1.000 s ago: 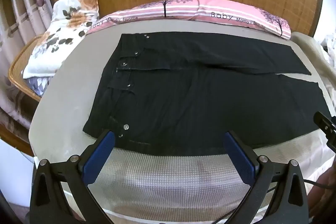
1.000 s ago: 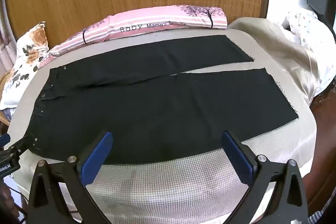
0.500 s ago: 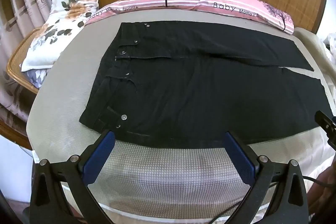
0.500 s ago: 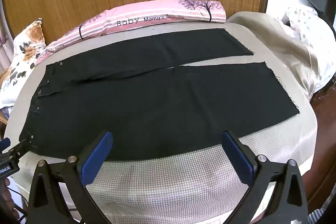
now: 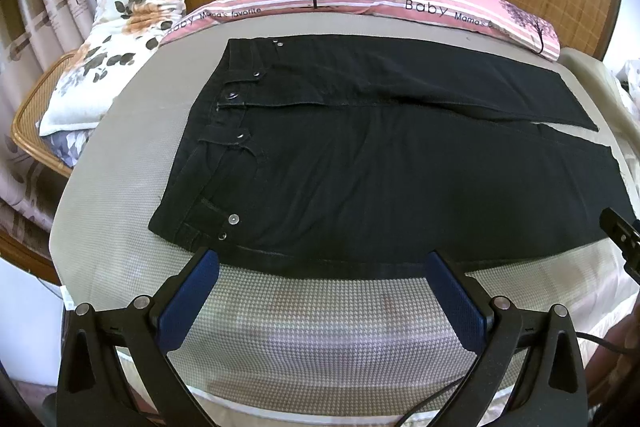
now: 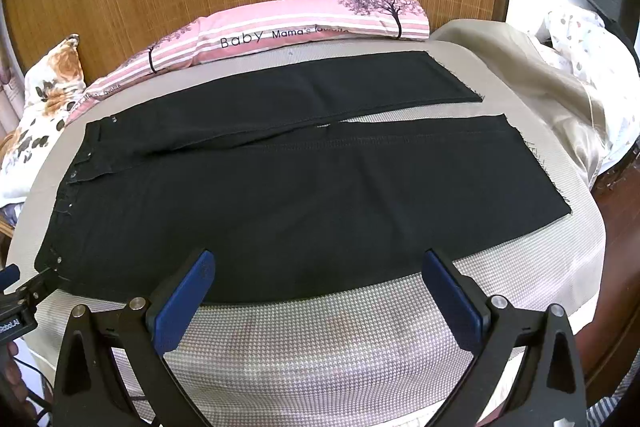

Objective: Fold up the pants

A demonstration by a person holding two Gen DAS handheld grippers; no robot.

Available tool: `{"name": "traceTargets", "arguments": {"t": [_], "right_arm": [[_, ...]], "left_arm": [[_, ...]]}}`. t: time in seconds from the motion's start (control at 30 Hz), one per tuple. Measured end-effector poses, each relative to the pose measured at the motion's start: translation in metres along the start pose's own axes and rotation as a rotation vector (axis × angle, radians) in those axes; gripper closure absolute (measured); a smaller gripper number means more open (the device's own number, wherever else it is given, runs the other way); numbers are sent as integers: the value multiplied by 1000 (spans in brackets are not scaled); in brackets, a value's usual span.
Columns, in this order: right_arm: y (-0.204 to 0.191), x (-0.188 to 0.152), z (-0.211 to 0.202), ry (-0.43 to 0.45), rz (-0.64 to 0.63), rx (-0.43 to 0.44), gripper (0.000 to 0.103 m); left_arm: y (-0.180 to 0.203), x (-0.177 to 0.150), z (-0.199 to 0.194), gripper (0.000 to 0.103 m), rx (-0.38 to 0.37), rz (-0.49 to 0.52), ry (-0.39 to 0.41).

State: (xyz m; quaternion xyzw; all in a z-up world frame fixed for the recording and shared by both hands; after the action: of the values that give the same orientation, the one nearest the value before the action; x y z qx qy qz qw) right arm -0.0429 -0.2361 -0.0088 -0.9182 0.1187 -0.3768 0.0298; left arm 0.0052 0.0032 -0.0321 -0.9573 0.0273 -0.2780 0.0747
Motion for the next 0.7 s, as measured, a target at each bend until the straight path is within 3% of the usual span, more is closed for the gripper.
{"name": "traceTargets", "arguments": {"t": [0.7], "right_arm": [[0,-1,1,-3,2,-4,1]], "left_arm": [[1,1,0,1,-7,6,-2]]}}
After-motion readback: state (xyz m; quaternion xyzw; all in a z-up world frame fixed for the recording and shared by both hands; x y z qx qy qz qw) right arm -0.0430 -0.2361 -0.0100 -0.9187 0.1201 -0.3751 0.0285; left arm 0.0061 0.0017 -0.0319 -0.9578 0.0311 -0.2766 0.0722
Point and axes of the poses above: each gripper's, at about its wrist camera, not at the fingertips, and z roughly the way its jaws point, y to its right, x to its top, the point moved 1 cm from there along z, roughly the way its jaws point, and after that the axes turned 8 degrees about x, right-handed, at the moved point
